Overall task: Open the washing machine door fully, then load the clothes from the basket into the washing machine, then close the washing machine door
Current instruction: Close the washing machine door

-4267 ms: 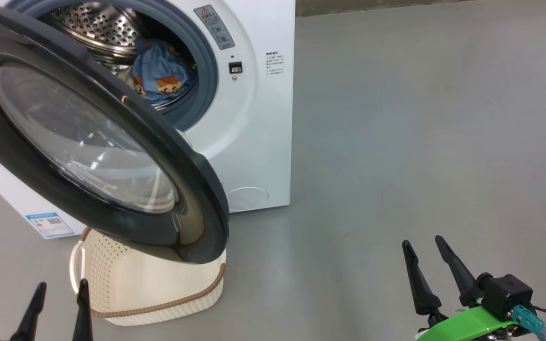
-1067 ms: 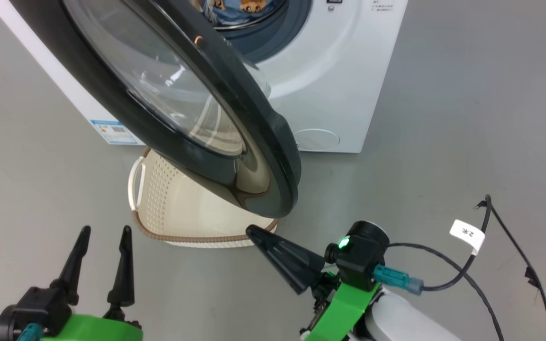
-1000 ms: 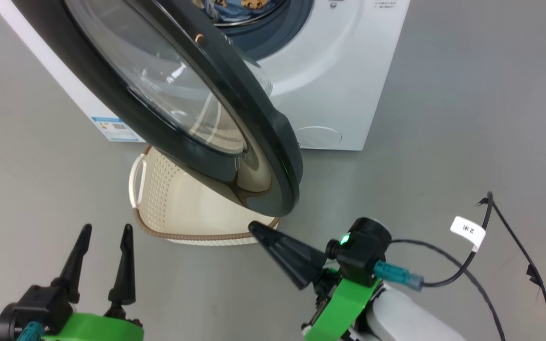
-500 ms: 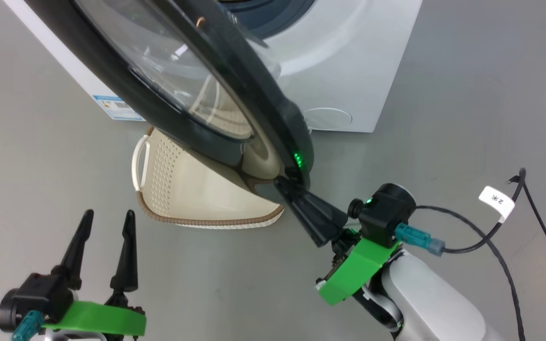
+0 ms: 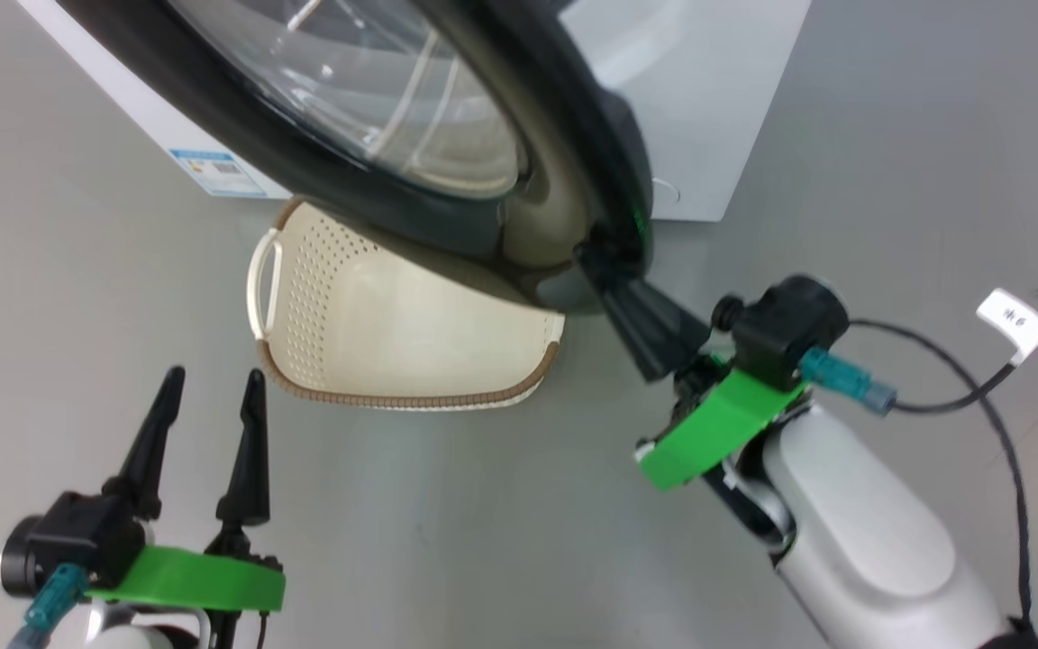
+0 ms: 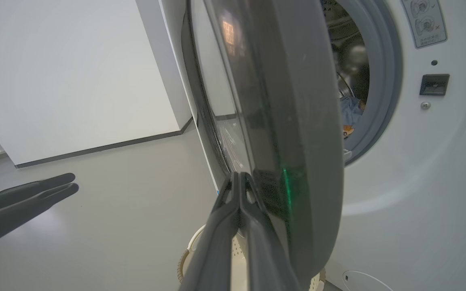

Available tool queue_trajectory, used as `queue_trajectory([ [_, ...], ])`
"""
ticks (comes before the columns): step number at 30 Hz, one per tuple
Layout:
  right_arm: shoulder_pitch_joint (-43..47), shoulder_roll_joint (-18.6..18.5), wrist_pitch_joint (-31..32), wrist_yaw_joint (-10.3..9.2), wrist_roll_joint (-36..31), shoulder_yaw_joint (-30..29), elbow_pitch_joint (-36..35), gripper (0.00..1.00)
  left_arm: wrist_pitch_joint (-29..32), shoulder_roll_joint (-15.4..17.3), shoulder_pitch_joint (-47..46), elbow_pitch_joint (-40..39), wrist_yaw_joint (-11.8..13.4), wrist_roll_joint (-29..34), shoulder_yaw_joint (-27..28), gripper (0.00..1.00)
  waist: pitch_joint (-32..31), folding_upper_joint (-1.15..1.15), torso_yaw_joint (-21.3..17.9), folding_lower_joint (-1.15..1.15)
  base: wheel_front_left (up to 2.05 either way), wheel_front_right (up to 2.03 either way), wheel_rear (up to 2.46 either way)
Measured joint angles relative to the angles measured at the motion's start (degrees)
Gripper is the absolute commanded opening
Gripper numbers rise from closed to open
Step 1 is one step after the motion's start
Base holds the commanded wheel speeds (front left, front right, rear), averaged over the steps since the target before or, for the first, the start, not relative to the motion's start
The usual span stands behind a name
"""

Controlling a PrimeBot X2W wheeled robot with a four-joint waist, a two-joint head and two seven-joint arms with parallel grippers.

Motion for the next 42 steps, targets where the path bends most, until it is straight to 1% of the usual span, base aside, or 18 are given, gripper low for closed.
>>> queue_trajectory([
  [4,-2.8,-0.6,0.0,0.01,-0.3,-1.5,1.1,0.0,0.0,0.0,-1.4,-0.4,0.0,0.1,-0.4,1.0,1.4,0.0,0.2,0.0,0.0,0.0,0.0],
  [10,-7.6,-1.3,0.0,0.0,-0.8,-6.5,2.3,0.0,0.0,-0.1,-3.5,-0.5,0.0,0.5,-1.0,1.0,4.0,0.0,1.0,0.01,0.0,0.0,0.0],
  [18,-13.6,-2.3,0.0,0.01,-1.0,-10.4,4.9,0.0,0.0,-0.3,-5.6,-0.9,0.0,0.5,-1.9,1.0,6.8,0.0,2.2,0.0,0.0,0.0,0.0],
  [19,-13.6,-2.3,0.0,0.01,-1.0,-10.4,4.9,0.0,0.0,-0.3,-5.6,-0.9,0.0,0.5,-1.9,1.0,6.8,0.0,2.2,0.0,0.0,0.0,0.0],
  [20,-15.8,-2.7,0.0,0.01,-1.0,-11.0,5.9,0.0,0.0,-0.3,-6.4,-1.0,0.0,0.5,-2.1,1.0,7.6,0.0,2.5,0.0,0.0,0.0,0.0],
  [27,-23.0,-3.7,0.0,0.01,-1.0,-13.3,9.9,0.0,0.0,-0.4,-8.7,-1.2,0.0,0.4,-3.6,1.0,10.6,0.0,3.9,0.0,0.0,0.0,0.0],
  [34,-29.5,-4.6,0.0,0.01,-1.0,-14.8,14.7,0.0,0.0,-0.6,-10.7,-1.3,0.0,-1.1,-5.1,1.0,13.1,0.0,5.3,0.0,0.0,0.0,0.0],
  [40,-31.7,-4.0,0.0,0.08,-1.8,-14.8,17.5,0.0,0.0,-0.7,-11.3,-1.2,0.0,-1.1,-6.7,1.0,14.0,0.0,6.4,0.0,0.0,0.0,0.0],
  [42,-32.3,-3.9,0.0,0.4,-2.3,-15.0,18.2,0.0,0.0,-0.7,-11.8,-1.2,0.0,-1.2,-7.0,1.0,14.0,0.0,6.7,0.0,0.0,0.0,0.0],
])
